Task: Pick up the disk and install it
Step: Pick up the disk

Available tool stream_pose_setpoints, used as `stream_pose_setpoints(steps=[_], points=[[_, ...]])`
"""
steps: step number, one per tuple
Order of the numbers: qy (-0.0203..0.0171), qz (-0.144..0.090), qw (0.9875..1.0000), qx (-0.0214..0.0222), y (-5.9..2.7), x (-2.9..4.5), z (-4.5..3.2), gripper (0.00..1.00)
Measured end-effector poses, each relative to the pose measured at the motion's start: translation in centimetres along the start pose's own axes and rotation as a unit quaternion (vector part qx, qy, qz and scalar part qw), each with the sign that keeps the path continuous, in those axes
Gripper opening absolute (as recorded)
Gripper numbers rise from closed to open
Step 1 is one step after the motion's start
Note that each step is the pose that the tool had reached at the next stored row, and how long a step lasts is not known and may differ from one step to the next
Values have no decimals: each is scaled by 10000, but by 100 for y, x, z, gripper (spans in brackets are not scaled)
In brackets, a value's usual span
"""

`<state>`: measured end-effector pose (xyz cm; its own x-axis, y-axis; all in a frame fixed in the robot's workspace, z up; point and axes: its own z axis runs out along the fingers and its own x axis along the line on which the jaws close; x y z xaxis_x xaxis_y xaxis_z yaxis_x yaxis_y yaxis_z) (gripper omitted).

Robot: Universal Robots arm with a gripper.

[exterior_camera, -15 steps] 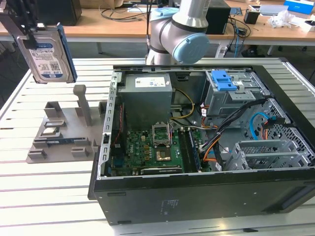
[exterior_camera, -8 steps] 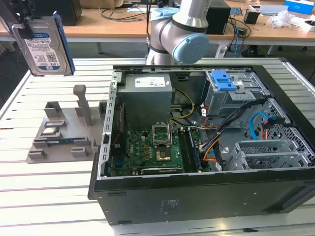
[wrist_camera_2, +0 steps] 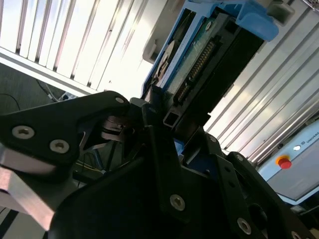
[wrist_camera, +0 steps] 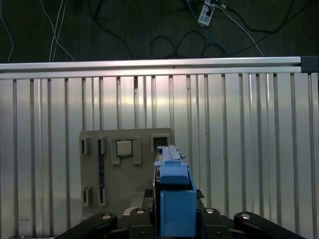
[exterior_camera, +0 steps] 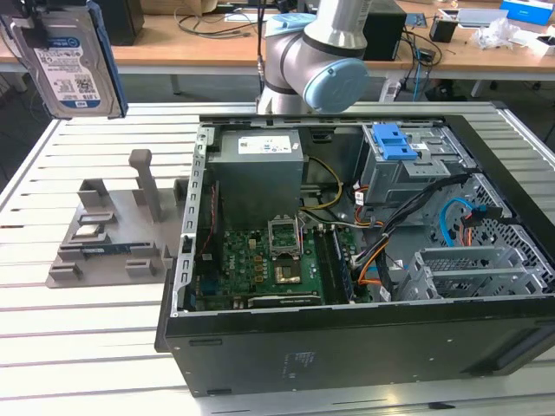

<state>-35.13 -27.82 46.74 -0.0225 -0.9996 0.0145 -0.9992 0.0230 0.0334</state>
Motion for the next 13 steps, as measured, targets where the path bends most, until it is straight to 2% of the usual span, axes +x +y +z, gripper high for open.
stream_pose_setpoints(steps=[3, 7, 13], points=[[0, 0, 10000, 0, 4, -4, -100, 36], [0, 0, 10000, 0, 10, -13, -296, 36], [1, 0, 10000, -1, 16, -18, -474, 36]])
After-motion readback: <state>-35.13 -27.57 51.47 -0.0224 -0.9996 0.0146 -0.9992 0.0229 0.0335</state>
